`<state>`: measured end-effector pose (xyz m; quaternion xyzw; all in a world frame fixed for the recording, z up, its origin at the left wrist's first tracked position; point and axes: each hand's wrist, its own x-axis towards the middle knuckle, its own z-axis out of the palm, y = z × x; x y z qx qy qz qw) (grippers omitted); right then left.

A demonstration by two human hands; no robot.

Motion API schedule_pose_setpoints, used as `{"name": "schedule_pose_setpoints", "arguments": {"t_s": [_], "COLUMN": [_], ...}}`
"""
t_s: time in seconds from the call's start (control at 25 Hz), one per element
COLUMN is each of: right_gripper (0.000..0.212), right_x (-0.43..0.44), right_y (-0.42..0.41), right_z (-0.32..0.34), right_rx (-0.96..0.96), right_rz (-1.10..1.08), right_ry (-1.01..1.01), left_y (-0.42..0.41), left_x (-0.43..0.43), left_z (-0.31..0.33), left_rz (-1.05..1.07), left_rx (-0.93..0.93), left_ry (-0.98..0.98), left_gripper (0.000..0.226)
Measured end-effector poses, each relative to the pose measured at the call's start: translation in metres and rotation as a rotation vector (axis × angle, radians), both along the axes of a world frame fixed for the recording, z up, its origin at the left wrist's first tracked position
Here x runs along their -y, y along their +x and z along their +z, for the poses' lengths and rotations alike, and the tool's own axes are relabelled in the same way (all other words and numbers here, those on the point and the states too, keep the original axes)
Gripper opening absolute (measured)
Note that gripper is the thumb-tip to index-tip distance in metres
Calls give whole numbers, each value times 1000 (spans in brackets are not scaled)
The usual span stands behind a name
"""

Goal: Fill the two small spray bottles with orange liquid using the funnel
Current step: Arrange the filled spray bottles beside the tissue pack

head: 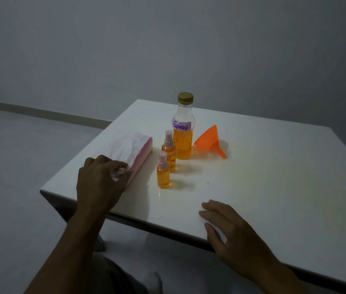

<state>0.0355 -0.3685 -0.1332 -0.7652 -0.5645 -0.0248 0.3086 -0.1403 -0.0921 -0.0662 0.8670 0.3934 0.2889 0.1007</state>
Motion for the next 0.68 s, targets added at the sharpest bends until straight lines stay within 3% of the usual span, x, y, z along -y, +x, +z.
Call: {"name": "schedule_pose_setpoints", "arguments": {"t_s": [0.12,0.32,0.48,0.6,0.68], "right_gripper": [38,35,32,27,35], "right_x": [0,-1,-6,-10,-11], "right_y": [0,-2,0,-2,-4], "right_z": [2,5,13,31,48], "right_rx": [7,11,-54,-207,-391], "right_rz": [-2,-11,8,-21,-43], "right_ry": [24,32,17,74,154], "left_y": [1,-5,-7,-3,4], "left_x": [2,12,28,37,45], "left_z": [3,23,47,64,67], "left_rz": [-8,-1,-174,-435,-631], "left_rx": [62,289,404,462,426], "left_ry": [47,32,60,-128,-340], "left_gripper": [22,22,19,11,18]}}
